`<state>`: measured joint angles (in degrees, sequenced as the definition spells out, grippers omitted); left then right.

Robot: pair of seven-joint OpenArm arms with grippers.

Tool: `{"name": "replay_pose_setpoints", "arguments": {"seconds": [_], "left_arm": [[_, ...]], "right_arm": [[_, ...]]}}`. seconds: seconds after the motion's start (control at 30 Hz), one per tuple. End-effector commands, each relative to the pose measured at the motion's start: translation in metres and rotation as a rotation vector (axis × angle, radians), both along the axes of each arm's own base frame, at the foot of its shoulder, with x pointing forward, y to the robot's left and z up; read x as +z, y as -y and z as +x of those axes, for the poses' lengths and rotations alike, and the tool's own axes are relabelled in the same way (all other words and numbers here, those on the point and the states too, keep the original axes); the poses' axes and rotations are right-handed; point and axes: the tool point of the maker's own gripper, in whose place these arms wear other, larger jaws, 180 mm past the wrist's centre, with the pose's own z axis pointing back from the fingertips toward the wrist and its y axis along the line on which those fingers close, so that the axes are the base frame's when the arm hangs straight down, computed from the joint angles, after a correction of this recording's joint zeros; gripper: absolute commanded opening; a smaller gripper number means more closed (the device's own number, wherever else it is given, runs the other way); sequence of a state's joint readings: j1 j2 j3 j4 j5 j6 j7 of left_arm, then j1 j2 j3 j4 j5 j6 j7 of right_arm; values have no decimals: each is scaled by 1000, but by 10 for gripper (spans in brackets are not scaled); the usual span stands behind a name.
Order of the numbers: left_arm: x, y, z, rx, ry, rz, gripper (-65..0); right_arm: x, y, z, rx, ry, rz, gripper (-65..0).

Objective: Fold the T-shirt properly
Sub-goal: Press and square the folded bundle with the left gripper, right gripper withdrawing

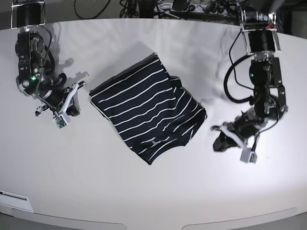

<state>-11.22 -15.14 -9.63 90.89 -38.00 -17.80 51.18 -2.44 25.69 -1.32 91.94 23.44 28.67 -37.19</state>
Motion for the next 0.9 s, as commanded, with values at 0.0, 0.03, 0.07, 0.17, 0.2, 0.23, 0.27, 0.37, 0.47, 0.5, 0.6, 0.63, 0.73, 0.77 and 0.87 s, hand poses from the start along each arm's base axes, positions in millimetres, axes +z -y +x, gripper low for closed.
{"name": "replay_pose_setpoints", "arguments": {"seconds": [0.0, 0.03, 0.07, 0.17, 0.2, 0.23, 0.27, 0.37, 0.47, 0.5, 0.6, 0.63, 0.73, 0.77, 0.87], "left_arm": [[4, -4, -2, 20, 19, -17, -650], [-8, -11, -9, 59, -8, -17, -650], [-17, -18, -15, 104, -30, -19, -650], [-41, -32, -29, 216, -83, -4, -650], [-46, -32, -33, 230, -88, -4, -650], [-51, -30, -36, 237, -88, -2, -650], [-53, -27, -37, 243, -79, -4, -650], [-57, -15, -34, 229, -62, 1, -650], [-65, 3, -24, 175, -77, 12, -650], [-70, 9, -20, 158, -90, 14, -650], [-86, 30, -7, 100, -123, 17, -650], [-90, 36, -2, 86, -131, 16, -650], [-100, 56, 12, 15, -145, 20, -650], [-101, 63, 16, -9, -148, 24, -650], [-99, 79, 28, -66, -126, 37, -650]], "right_arm": [[13, 3, 16, -1, 49, 7, -650], [9, 3, 20, 0, 37, 8, -650], [7, 1, 24, 11, 31, 9, -650], [9, -8, 32, 42, 34, 6, -650], [9, -10, 32, 50, 34, 7, -650], [8, -13, 30, 58, 29, 9, -650], [5, -16, 28, 65, 18, 12, -650], [-1, -21, 20, 68, -35, 41, -650], [-3, -25, 14, 69, -56, 70, -650], [-2, -27, 11, 72, -57, 73, -650], [-2, -35, -4, 98, -58, 77, -650], [-1, -40, -11, 110, -56, 80, -650], [8, -54, -30, 140, -35, 92, -650], [12, -59, -37, 145, -28, 97, -650], [25, -72, -57, 149, -7, 117, -650]]}}
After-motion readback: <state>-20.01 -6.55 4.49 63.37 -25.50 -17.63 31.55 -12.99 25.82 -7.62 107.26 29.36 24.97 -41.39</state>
